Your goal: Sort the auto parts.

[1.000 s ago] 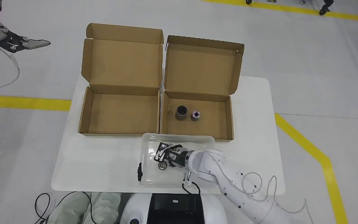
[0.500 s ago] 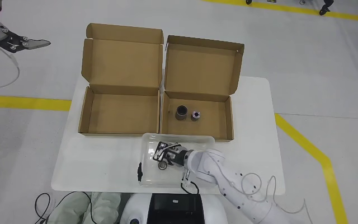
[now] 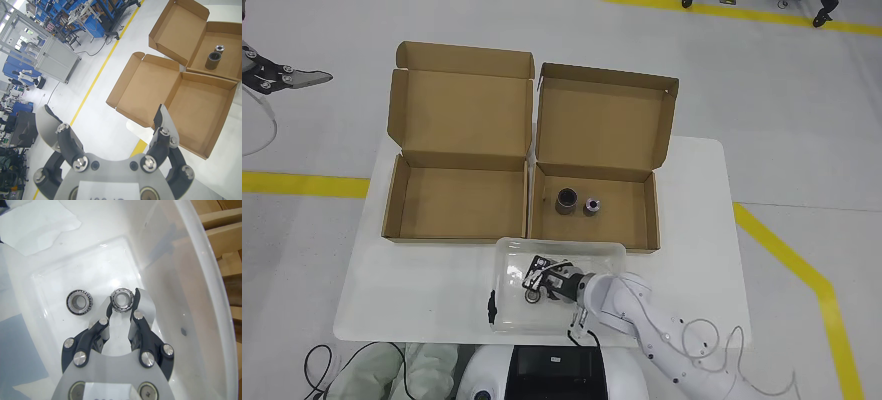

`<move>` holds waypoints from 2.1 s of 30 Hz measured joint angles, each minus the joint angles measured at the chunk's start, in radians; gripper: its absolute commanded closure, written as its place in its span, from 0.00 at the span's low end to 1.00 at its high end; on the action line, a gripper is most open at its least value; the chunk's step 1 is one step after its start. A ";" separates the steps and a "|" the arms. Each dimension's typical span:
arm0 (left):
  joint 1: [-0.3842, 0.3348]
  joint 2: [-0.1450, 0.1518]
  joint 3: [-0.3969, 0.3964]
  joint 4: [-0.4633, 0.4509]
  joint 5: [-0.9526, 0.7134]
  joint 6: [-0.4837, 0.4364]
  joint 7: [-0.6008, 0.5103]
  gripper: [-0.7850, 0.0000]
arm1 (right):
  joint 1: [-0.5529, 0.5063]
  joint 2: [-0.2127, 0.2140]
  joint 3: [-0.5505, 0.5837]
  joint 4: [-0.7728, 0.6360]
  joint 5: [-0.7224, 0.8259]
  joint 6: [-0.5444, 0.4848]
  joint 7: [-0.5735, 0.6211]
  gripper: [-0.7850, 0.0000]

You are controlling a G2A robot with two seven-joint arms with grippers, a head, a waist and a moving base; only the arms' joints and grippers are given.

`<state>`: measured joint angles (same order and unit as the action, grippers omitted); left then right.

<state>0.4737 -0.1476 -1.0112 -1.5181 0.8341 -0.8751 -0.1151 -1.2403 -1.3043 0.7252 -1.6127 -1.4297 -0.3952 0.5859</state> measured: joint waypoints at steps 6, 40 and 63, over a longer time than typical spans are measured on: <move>0.000 0.000 0.000 0.000 0.000 0.000 0.000 0.00 | -0.011 0.003 0.009 -0.010 -0.005 -0.001 0.005 0.21; 0.000 0.000 0.000 0.000 0.000 0.000 0.000 0.00 | 0.020 -0.016 -0.015 0.042 -0.018 0.011 0.007 0.78; 0.000 0.000 0.000 0.000 0.000 0.000 0.000 0.00 | -0.049 0.003 0.038 -0.070 -0.049 -0.025 -0.143 1.00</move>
<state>0.4737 -0.1476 -1.0112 -1.5181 0.8341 -0.8751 -0.1151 -1.2889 -1.3011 0.7634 -1.6830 -1.4786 -0.4197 0.4427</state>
